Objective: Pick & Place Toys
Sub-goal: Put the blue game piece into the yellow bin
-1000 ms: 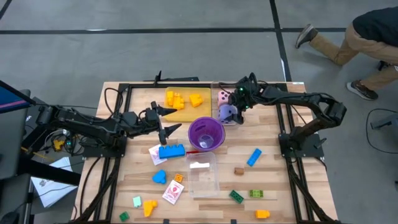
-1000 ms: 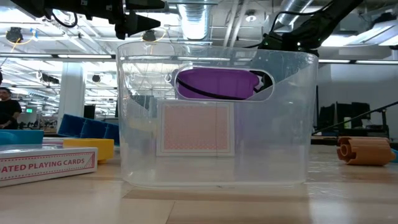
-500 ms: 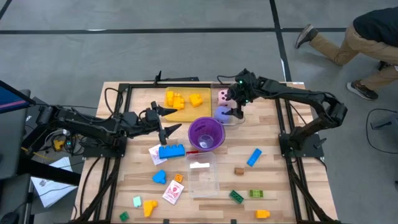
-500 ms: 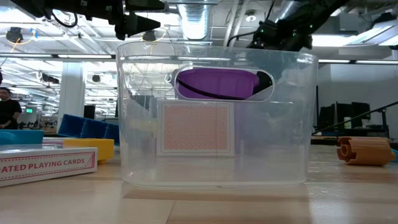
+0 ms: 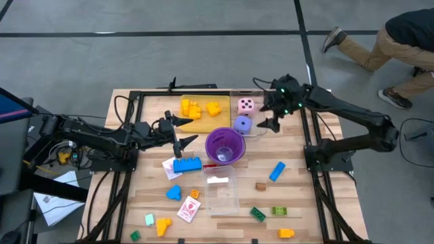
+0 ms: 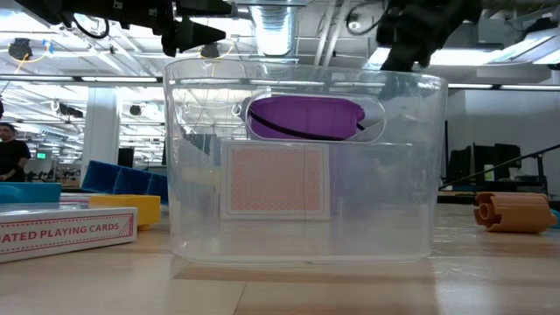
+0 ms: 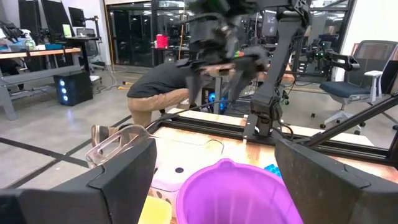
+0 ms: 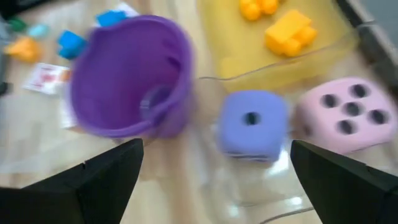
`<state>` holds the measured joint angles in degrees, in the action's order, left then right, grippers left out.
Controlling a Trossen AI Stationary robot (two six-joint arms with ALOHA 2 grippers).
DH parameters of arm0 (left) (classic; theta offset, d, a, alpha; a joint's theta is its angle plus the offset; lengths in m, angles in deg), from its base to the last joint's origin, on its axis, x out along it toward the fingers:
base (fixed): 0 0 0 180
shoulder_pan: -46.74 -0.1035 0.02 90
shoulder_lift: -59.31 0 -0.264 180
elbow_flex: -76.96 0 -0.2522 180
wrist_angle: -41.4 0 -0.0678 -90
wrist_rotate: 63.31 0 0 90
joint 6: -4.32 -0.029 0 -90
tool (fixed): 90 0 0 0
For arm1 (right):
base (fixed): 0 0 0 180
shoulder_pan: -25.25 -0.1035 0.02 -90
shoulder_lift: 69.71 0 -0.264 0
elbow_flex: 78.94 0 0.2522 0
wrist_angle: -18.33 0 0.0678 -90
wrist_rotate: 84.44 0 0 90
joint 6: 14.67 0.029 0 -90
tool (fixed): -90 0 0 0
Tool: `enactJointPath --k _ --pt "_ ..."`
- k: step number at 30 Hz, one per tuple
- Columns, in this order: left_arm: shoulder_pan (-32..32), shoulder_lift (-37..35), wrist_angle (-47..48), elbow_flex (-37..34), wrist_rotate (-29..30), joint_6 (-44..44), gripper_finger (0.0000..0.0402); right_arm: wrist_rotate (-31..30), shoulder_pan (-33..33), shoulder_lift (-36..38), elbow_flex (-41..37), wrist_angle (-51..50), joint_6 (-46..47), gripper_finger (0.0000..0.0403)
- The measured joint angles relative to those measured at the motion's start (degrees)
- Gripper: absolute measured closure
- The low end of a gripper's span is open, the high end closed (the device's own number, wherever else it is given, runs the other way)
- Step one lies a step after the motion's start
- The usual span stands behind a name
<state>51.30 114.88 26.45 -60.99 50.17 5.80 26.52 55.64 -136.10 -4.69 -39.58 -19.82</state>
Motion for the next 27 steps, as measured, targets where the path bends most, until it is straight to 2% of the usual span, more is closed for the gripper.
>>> enactJointPath --k 3,6,12,17,22,27 --pt "0.0 0.0 0.0 0.0 0.0 -0.1 0.0079 -0.3 -5.0 3.0 0.0 -1.4 5.2 0.0004" --pt "0.0 0.0 0.4 0.0 0.0 -0.1 0.0079 -5.4 -11.9 5.6 0.0 -2.9 11.4 0.0004" --pt "0.0 0.0 0.5 0.0 0.0 -0.1 0.0079 -23.9 -30.5 11.4 0.0 -5.4 24.2 0.0004" --pt "0.0 0.0 0.6 0.0 0.0 -1.1 0.0079 -45.0 -47.0 15.0 0.0 -5.6 33.5 0.0004" --pt "0.0 0.0 0.7 0.0 0.0 -1.2 0.0079 -62.8 -61.9 14.4 0.0 -7.0 38.7 0.0004" --pt "0.0 0.0 0.7 0.0 0.0 -1.2 0.0079 -74.0 -71.3 8.8 0.0 -6.8 42.7 0.0004"
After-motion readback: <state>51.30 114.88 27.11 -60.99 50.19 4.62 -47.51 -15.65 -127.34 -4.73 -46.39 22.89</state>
